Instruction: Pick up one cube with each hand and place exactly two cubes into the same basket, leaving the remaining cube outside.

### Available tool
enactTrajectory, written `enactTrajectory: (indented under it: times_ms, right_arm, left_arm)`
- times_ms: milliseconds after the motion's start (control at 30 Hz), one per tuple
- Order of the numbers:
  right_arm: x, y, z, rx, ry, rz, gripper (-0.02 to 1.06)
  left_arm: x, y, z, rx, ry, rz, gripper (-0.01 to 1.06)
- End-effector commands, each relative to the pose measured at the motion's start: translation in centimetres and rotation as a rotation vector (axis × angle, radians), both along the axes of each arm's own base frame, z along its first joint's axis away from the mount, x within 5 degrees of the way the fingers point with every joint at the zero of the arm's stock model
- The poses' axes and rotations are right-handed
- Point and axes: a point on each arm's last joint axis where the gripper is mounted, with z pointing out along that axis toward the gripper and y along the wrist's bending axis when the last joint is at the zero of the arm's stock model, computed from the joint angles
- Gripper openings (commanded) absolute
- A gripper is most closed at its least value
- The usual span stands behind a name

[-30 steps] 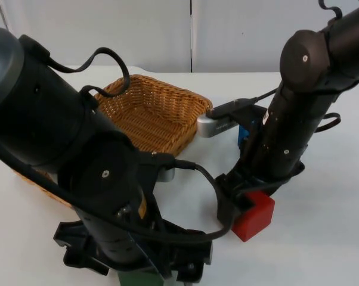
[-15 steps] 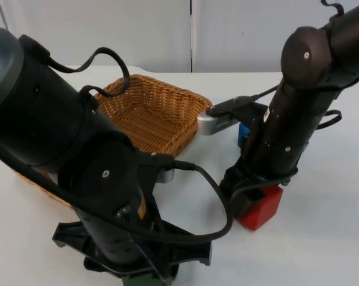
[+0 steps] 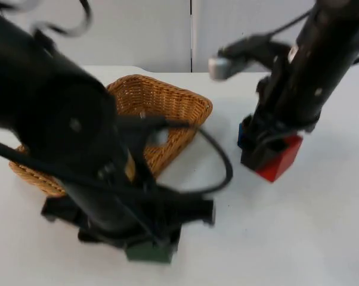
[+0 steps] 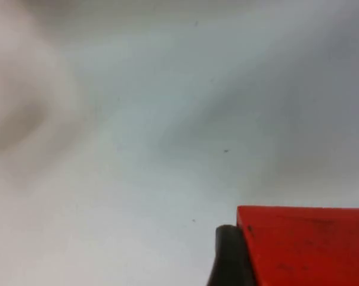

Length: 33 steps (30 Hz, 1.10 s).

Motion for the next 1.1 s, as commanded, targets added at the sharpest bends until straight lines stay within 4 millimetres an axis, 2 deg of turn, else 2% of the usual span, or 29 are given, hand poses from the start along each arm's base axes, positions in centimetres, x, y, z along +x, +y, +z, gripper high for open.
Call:
enactTrajectory:
  times_ms: [0, 33, 67, 233, 267, 400, 433, 500, 700, 1067]
  right_arm:
    - [-0.5, -0.2, 2.5, 0.017, -0.048, 0.016, 0.00]
    - [-0.7, -0.3, 3.6, 0.031, -0.073, 0.017, 0.00]
    - [-0.7, -0.3, 3.6, 0.031, -0.073, 0.017, 0.00]
    - [-2.0, -1.2, 8.5, 0.108, -0.182, 0.010, 0.00]
    - [-2.0, -1.2, 8.5, 0.108, -0.182, 0.010, 0.00]
    - [-3.2, -2.0, 11.5, 0.160, -0.243, -0.003, 0.00]
    - [-3.2, -2.0, 11.5, 0.160, -0.243, -0.003, 0.00]
    - [-3.5, -2.2, 12.4, 0.181, -0.262, -0.018, 0.00]
    - [-3.7, -2.3, 12.8, 0.192, -0.263, -0.035, 0.00]
    - [-3.7, -2.3, 12.8, 0.203, -0.253, -0.062, 0.00]
  left_arm:
    - [-0.3, 0.1, 2.6, -0.058, -0.048, 0.004, 0.00]
    - [-0.5, 0.3, 3.6, -0.075, -0.069, -0.004, 0.00]
    - [-0.5, 0.3, 3.6, -0.075, -0.069, -0.004, 0.00]
    - [-1.8, 1.6, 9.1, -0.188, -0.200, -0.024, 0.00]
    - [-1.8, 1.6, 9.1, -0.188, -0.200, -0.024, 0.00]
    - [-3.0, 2.8, 12.6, -0.265, -0.307, -0.058, 0.00]
    - [-3.0, 2.8, 12.6, -0.265, -0.307, -0.058, 0.00]
    - [-3.5, 3.6, 13.8, -0.266, -0.354, -0.078, 0.00]
    - [-4.1, 4.6, 14.3, -0.214, -0.361, -0.101, 0.00]
    - [-4.2, 4.7, 14.2, -0.166, -0.376, -0.175, 0.00]
